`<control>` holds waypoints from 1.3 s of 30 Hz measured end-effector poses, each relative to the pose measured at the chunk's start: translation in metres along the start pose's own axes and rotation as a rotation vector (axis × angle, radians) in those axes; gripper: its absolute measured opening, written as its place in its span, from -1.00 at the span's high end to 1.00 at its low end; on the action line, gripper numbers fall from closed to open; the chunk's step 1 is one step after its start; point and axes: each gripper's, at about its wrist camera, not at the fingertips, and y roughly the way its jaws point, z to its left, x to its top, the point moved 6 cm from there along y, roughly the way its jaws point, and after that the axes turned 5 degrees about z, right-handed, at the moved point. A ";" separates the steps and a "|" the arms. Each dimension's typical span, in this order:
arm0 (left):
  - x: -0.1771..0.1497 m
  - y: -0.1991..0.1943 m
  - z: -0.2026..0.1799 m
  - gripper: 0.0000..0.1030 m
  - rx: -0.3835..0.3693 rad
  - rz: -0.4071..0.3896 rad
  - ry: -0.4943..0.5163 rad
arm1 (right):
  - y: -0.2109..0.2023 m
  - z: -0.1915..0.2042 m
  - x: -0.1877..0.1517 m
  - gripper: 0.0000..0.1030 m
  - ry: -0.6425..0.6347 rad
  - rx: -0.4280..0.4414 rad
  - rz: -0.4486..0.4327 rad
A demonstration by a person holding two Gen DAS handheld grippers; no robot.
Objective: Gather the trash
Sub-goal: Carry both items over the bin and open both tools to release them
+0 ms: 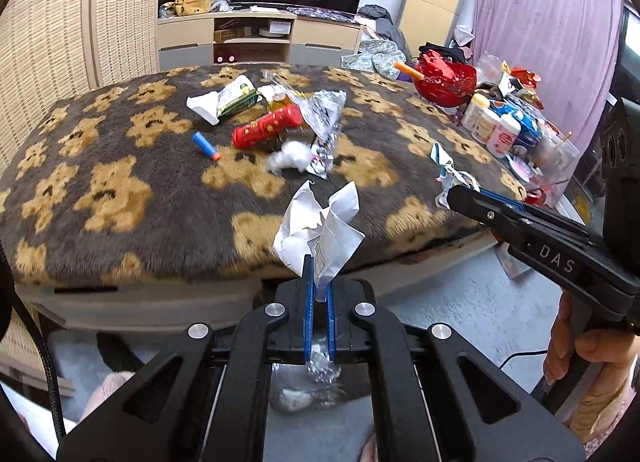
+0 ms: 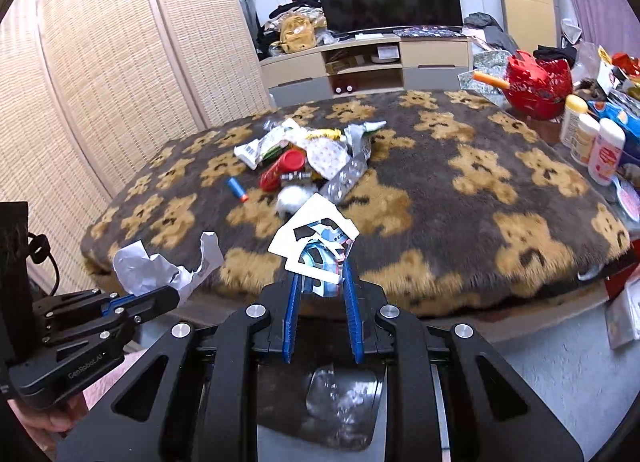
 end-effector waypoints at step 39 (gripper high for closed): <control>-0.126 0.137 0.014 0.29 -0.068 0.332 -0.049 | 0.134 -0.022 -0.135 -0.05 0.168 0.016 0.417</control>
